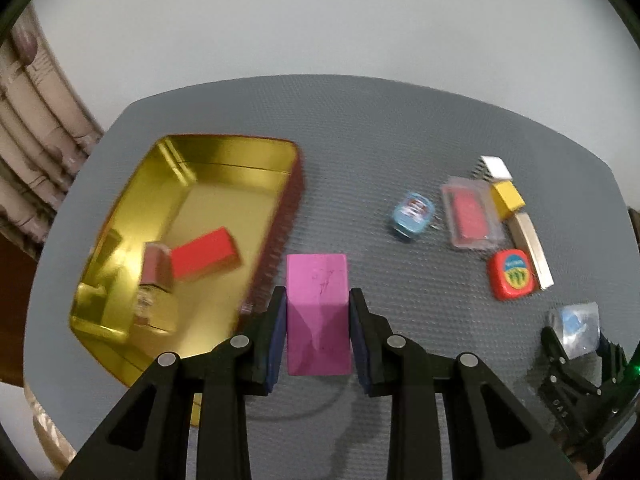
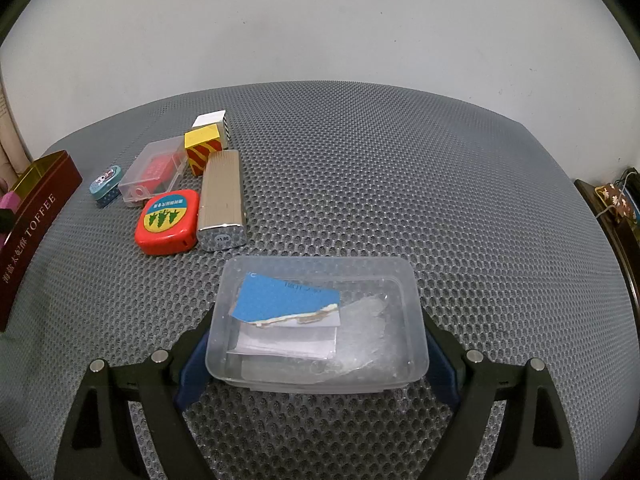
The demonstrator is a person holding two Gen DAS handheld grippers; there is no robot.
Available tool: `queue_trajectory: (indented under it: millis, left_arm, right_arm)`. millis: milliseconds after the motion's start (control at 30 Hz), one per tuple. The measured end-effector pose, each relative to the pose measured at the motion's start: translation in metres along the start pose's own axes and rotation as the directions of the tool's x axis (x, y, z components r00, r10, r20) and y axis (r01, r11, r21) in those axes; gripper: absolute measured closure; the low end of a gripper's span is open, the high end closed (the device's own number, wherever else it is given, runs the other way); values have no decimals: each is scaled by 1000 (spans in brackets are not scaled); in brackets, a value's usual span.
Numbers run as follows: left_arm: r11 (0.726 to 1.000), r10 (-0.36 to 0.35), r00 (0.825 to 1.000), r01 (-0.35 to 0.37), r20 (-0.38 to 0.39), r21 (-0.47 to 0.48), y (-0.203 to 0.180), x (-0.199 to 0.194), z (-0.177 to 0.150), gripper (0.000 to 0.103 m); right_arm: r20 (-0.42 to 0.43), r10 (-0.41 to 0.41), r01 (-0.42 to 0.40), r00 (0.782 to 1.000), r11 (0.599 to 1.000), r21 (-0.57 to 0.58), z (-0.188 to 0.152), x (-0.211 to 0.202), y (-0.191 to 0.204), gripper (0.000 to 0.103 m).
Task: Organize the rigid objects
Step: 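Carry the pink eraser into the gold tin and open the left gripper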
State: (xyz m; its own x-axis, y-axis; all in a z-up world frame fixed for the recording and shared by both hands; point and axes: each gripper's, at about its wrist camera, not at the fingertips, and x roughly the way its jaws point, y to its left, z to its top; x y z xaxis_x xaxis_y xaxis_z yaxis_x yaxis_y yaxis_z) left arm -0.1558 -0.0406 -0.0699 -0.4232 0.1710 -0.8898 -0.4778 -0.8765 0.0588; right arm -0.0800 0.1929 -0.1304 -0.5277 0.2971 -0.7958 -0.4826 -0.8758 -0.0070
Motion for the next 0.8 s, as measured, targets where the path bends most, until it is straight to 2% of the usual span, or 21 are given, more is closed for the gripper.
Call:
queue_trajectory:
  millis: [133,267,367,500,633,800]
  left_arm:
    - [999,41,999,-40,29,-15,28,-9,13,77]
    - [993,114,992,-113,58,-25,54,-6,37,76]
    - [988,146,988,-144,40,-62,73,2,52,76]
    - [977,206,978,-204,22,-65,86,11,61,76]
    - [978,204,979,-203,-3,-56,106,39,74,76]
    - [977,213,977,-214,-18,-26,105,72,82,76]
  right_arm:
    - [0,1,-1,1000,1000,-2,1,0,4,13]
    - [0,2,-2,1000,1000,-4,-1,-2,5,13]
    - [0,4,-4,1000,1000,-6,-1,-2,9,13]
    - [0,4,-4,1000,1000,-6,0,-2,14,13]
    - [0,4,-4,1000,1000,-7,-1,-3,17,13]
    - [0,4,-4,1000,1000,-7,-1,-3,21,13]
